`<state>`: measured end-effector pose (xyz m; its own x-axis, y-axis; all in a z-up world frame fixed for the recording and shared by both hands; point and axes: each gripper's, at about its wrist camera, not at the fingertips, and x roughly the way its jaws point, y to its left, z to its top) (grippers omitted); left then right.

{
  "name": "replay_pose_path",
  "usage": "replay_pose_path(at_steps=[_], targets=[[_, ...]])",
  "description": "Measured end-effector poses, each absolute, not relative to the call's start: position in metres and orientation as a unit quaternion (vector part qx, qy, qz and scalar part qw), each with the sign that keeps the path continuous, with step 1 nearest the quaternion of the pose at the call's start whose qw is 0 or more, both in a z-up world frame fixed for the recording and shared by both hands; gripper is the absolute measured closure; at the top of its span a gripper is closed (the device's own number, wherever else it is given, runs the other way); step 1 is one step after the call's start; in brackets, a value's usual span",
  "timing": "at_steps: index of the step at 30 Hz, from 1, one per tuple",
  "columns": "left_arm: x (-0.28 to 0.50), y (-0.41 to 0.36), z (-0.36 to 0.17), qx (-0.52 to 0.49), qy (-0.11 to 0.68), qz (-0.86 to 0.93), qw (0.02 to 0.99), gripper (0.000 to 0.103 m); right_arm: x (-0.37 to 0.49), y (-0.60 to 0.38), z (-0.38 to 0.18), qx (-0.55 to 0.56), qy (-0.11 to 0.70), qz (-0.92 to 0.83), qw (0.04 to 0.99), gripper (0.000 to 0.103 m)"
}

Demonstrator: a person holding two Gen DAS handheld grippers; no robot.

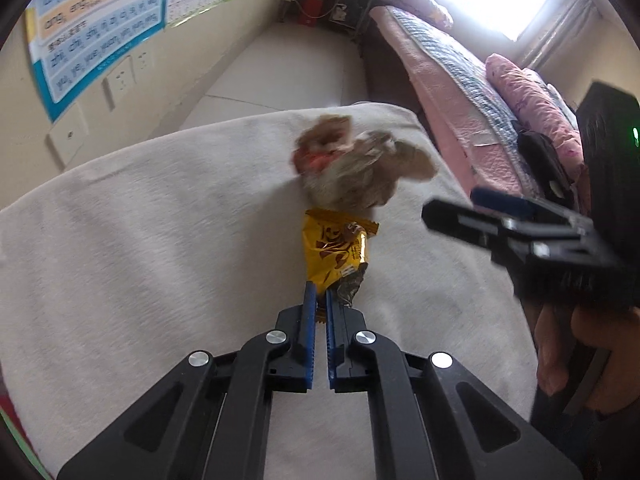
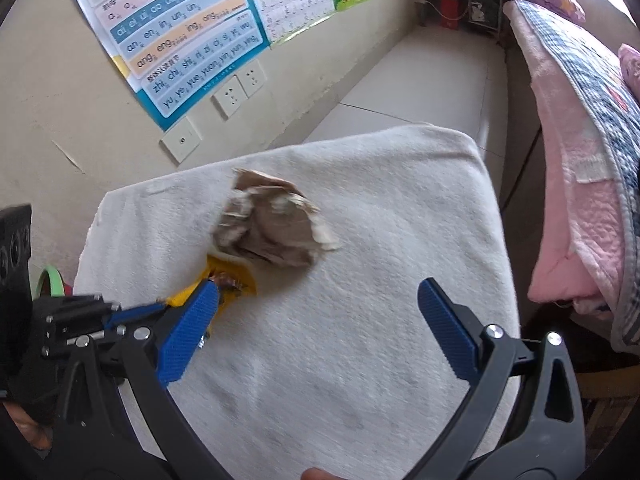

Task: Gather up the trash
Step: 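Grasp the gold wrapper with the left tool while the right tool grasps the crumpled brown paper, then carry both items over the red bucket and open both tools to drop them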

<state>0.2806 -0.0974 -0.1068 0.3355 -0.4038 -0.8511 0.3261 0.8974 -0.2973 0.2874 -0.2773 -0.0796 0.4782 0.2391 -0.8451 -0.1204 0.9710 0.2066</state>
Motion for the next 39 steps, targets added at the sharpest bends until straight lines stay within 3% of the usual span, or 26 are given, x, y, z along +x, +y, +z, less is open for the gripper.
replay_pose_path(at_steps=[14, 16, 18, 24, 39], targets=[[0.264, -0.033, -0.108, -0.072, 0.536, -0.182, 0.821, 0.101, 0.331, -0.225, -0.105, 0.022, 0.504, 0.112, 0.856, 0.006], [0.263, -0.029, -0.109, -0.071, 0.537, -0.181, 0.821, 0.101, 0.335, -0.225, -0.109, 0.018, 0.507, 0.107, 0.855, 0.017], [0.261, -0.025, -0.110, -0.074, 0.537, -0.177, 0.822, 0.101, 0.336, -0.225, -0.111, 0.023, 0.510, 0.106, 0.853, 0.035], [0.259, -0.013, -0.108, -0.084, 0.534, -0.160, 0.826, 0.101, 0.326, -0.223, -0.106, 0.014, 0.508, 0.105, 0.855, 0.049], [0.225, -0.001, -0.070, -0.089, 0.509, -0.133, 0.846, 0.101, 0.246, -0.209, -0.059, 0.010, 0.496, 0.119, 0.860, 0.049]])
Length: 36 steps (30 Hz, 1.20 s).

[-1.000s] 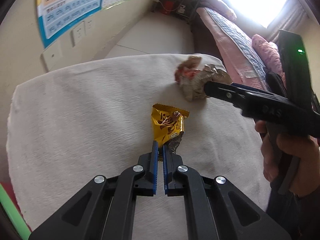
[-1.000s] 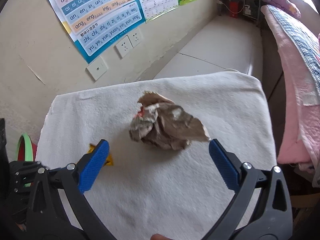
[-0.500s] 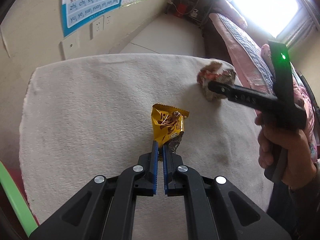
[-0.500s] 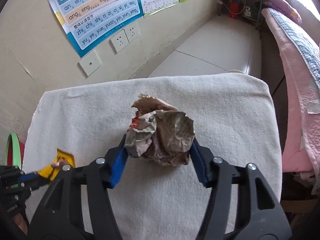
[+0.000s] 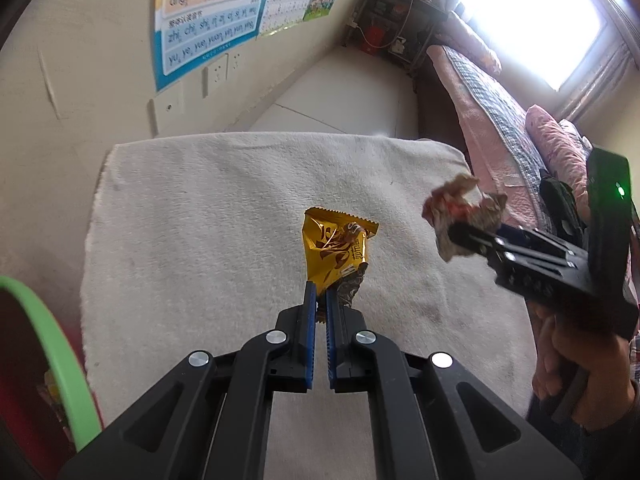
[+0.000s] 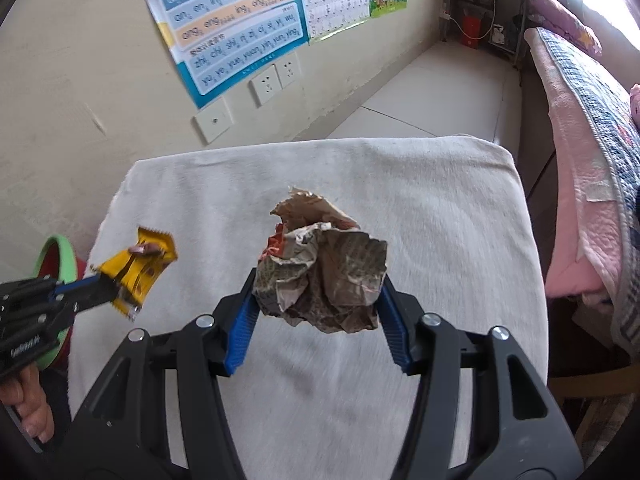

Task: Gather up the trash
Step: 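Carry both items over the red bucket and open both tools to drop them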

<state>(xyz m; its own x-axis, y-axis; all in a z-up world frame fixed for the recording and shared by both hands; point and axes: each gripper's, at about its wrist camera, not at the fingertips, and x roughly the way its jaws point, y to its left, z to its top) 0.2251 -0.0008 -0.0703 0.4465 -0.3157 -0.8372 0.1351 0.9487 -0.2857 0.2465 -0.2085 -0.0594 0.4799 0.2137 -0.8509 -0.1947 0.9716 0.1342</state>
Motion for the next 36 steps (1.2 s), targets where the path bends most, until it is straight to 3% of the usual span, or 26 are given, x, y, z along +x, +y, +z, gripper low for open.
replay_pose_path(at_steps=[17, 36], targets=[[0.155, 0.028, -0.030, -0.098, 0.482, -0.101, 0.865, 0.101, 0.171, -0.182, -0.014, -0.006, 0.473, 0.153, 0.867, 0.049], [0.111, 0.095, -0.008, -0.124, 0.453, -0.047, 0.882, 0.101, 0.147, -0.126, 0.007, -0.032, 0.457, 0.193, 0.868, 0.049]])
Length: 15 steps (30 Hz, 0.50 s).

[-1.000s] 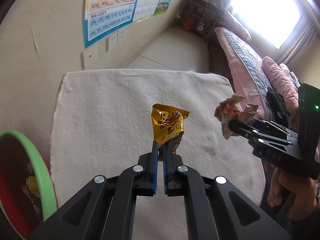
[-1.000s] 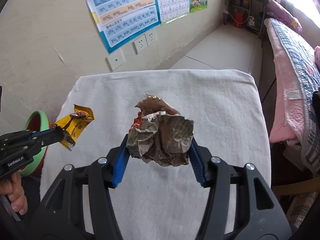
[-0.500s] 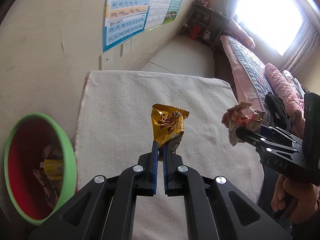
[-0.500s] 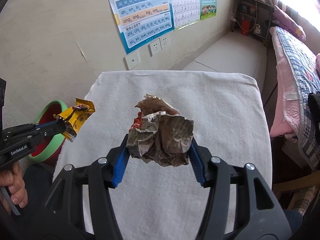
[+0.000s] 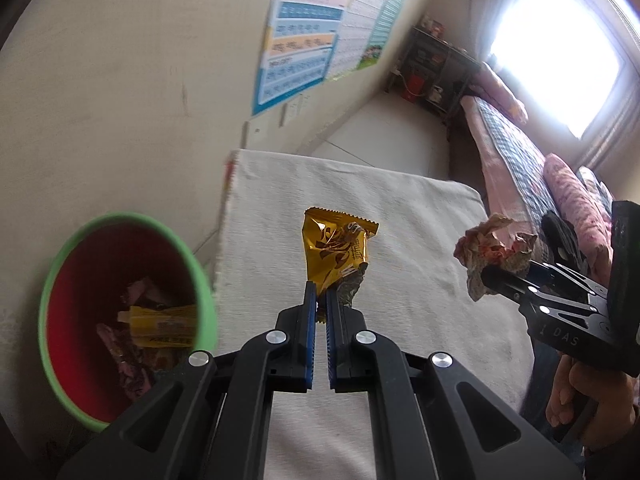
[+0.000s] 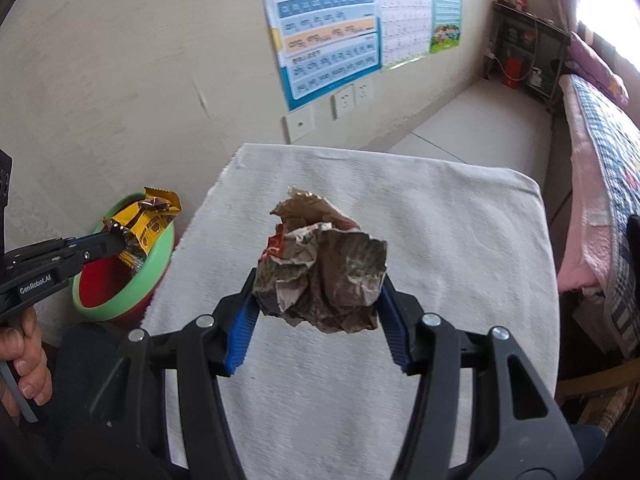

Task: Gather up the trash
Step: 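Carry both items over the red bucket and open both tools to drop them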

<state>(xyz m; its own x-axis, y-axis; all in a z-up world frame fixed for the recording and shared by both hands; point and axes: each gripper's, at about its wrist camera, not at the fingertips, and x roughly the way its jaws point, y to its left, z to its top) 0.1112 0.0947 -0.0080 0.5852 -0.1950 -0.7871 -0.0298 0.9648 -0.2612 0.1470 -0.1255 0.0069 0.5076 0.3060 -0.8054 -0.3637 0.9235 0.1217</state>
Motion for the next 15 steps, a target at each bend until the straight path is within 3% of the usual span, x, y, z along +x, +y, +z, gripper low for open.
replay_pose_path(at_steps=[15], targets=[[0.081, 0.197, -0.008, -0.153, 0.443, 0.043, 0.882, 0.101, 0.143, -0.005, 0.005, -0.059, 0.454, 0.278, 0.844, 0.049]])
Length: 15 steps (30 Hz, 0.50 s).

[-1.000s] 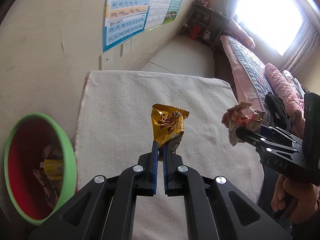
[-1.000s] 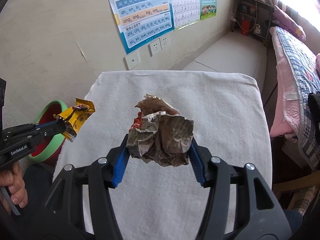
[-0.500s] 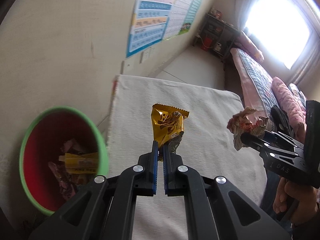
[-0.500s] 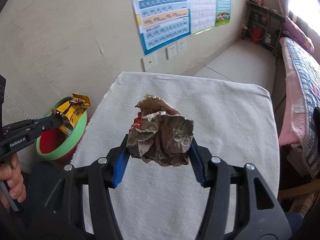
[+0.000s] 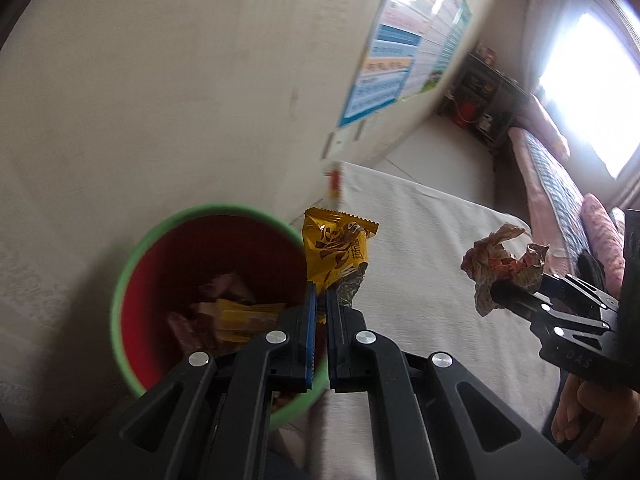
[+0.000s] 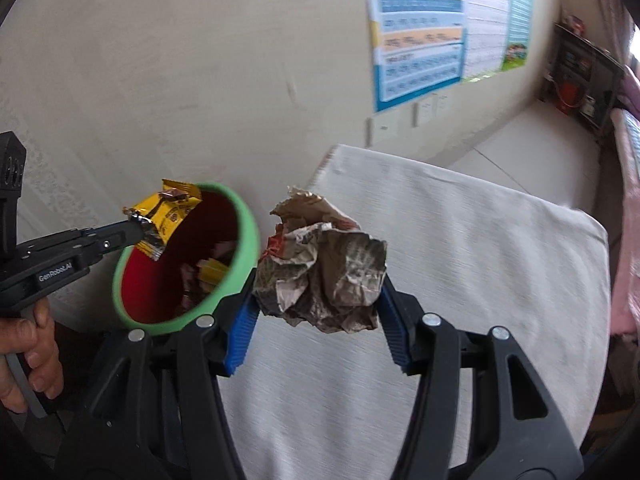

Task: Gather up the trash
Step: 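Carry both items over the red bucket and open both tools to drop them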

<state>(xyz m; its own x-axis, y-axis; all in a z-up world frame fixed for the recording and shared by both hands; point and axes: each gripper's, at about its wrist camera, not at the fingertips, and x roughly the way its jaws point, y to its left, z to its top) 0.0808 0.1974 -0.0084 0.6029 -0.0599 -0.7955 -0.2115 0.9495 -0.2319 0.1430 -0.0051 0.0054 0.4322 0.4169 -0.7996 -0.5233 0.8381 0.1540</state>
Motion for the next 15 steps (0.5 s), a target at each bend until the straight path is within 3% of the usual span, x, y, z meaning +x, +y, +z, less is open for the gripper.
replay_pose_path(at_steps=[15], targets=[[0.048, 0.287, -0.020, -0.180, 0.441, 0.111, 0.872, 0.101, 0.142, 0.104, -0.010, -0.080, 0.461, 0.343, 0.815, 0.049]])
